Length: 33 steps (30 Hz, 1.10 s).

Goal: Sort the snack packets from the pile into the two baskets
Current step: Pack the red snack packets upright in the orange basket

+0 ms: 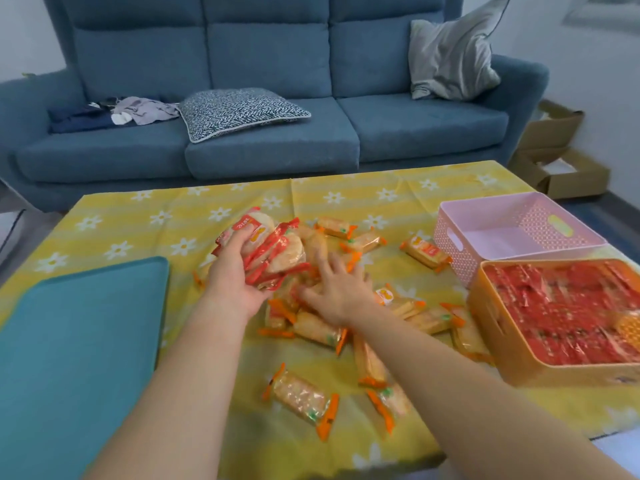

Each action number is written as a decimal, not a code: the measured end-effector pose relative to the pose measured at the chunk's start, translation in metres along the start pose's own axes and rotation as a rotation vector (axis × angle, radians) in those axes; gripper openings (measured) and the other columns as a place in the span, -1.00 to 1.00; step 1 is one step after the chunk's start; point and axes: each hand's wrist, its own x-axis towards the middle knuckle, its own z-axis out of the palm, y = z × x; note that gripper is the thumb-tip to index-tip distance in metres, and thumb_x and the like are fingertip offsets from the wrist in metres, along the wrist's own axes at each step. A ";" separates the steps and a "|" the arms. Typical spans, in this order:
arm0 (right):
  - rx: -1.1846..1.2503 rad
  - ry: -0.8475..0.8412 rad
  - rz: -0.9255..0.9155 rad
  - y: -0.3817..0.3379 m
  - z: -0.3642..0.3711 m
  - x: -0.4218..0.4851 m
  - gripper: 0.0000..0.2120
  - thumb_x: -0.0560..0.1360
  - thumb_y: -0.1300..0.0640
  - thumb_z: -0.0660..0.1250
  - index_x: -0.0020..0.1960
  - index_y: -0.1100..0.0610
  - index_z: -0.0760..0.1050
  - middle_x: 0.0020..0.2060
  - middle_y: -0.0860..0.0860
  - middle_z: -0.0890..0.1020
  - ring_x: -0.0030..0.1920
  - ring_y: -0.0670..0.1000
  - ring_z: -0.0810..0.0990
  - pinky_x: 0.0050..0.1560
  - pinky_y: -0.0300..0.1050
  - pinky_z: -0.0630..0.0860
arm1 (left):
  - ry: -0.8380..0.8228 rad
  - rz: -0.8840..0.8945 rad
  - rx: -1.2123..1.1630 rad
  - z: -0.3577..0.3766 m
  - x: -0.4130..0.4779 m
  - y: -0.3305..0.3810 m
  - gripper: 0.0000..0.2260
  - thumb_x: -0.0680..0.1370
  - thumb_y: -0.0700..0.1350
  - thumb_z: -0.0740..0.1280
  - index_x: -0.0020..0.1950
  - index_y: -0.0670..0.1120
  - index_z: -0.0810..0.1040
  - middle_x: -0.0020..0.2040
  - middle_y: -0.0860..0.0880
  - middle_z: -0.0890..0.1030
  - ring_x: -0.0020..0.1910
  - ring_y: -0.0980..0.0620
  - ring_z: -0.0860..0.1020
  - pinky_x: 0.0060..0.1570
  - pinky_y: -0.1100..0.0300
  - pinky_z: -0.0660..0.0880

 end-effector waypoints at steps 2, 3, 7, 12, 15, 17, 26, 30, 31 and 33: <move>-0.081 -0.025 -0.170 -0.019 0.010 0.002 -0.15 0.42 -0.55 -0.01 0.60 -0.24 -0.09 0.64 -0.02 -0.02 0.57 0.41 -0.03 0.46 0.51 -0.04 | -0.021 0.055 0.001 0.002 0.004 0.002 -0.74 0.46 0.05 0.48 0.13 0.06 0.64 0.03 -0.06 0.74 0.03 -0.11 0.70 0.03 -0.09 0.57; -0.110 -0.047 -0.249 -0.025 0.012 0.003 -0.14 0.38 -0.57 -0.03 0.59 -0.24 -0.04 0.64 -0.01 -0.01 0.57 0.41 -0.04 0.45 0.53 -0.05 | -0.027 0.081 0.002 0.002 0.007 0.003 -0.71 0.46 0.05 0.48 0.16 0.07 0.63 0.04 -0.05 0.74 0.04 -0.11 0.70 0.08 -0.11 0.57; -0.268 -0.092 -0.440 -0.030 0.015 -0.002 -0.19 0.41 -0.57 0.02 0.58 -0.34 -0.11 0.64 0.02 -0.01 0.57 0.40 -0.07 0.46 0.51 -0.04 | 0.006 0.119 0.048 -0.011 0.016 0.012 -0.60 0.44 0.06 0.51 0.25 0.06 0.61 0.06 -0.05 0.73 0.05 -0.10 0.71 0.09 -0.11 0.57; -0.266 -0.100 -0.142 0.040 -0.013 -0.003 -0.18 0.44 -0.55 0.01 0.57 -0.35 -0.24 0.64 -0.05 -0.05 0.51 0.35 0.25 0.41 0.38 0.26 | 0.015 0.086 0.094 -0.021 0.013 0.014 -0.77 0.46 0.04 0.50 0.08 0.04 0.64 0.00 -0.06 0.74 0.00 -0.09 0.72 0.04 -0.09 0.59; -0.267 -0.108 0.028 0.079 -0.037 -0.011 -0.20 0.50 -0.37 0.15 0.60 -0.28 -0.18 0.64 -0.03 -0.08 0.43 0.31 0.42 0.27 0.28 0.48 | -0.008 0.066 0.107 -0.021 0.009 0.012 -0.80 0.46 0.02 0.51 0.04 0.03 0.64 -0.01 -0.07 0.74 0.00 -0.12 0.71 0.06 -0.11 0.59; -0.236 -0.066 0.109 0.095 -0.053 -0.021 -0.27 0.52 -0.28 0.16 0.61 -0.21 -0.04 0.64 0.02 -0.03 0.42 0.30 0.43 0.24 0.25 0.51 | -0.015 0.063 0.115 -0.020 0.004 0.012 -0.75 0.45 0.01 0.52 0.09 0.01 0.63 0.00 -0.09 0.74 -0.01 -0.14 0.72 0.06 -0.13 0.60; 0.551 0.249 0.147 0.120 -0.108 -0.098 -0.77 0.63 0.12 0.21 0.22 -0.01 0.57 0.17 0.09 0.66 0.08 0.15 0.66 0.16 0.04 0.52 | -0.145 0.120 0.231 0.014 -0.037 -0.006 -0.58 0.49 0.02 0.48 0.31 -0.03 0.56 0.10 -0.12 0.72 0.00 -0.14 0.71 0.12 -0.21 0.56; 1.253 0.096 0.188 0.111 -0.124 -0.137 -0.56 0.56 -0.23 0.30 0.36 -0.06 0.46 0.19 -0.01 0.65 0.08 0.13 0.69 0.11 0.17 0.63 | -0.342 0.071 0.271 0.077 -0.074 -0.061 -0.62 0.50 -0.04 0.48 0.30 -0.01 0.57 0.14 -0.18 0.70 0.07 -0.21 0.69 0.03 -0.14 0.62; 1.297 0.084 0.182 0.109 -0.124 -0.142 -0.50 0.52 -0.26 0.34 0.37 -0.06 0.45 0.16 0.00 0.67 0.07 0.13 0.71 0.08 0.20 0.64 | -0.381 0.067 0.285 0.095 -0.083 -0.078 -0.62 0.49 -0.03 0.49 0.30 -0.02 0.58 0.13 -0.19 0.70 0.09 -0.23 0.68 0.07 -0.16 0.61; 1.327 0.164 0.189 0.111 -0.126 -0.153 -0.48 0.50 -0.18 0.43 0.35 0.02 0.43 0.10 0.08 0.70 0.01 0.14 0.74 0.03 0.25 0.66 | -0.425 0.100 0.339 0.130 -0.101 -0.112 -0.57 0.43 0.07 0.53 0.26 -0.03 0.62 0.10 -0.15 0.71 0.08 -0.21 0.68 0.15 -0.20 0.59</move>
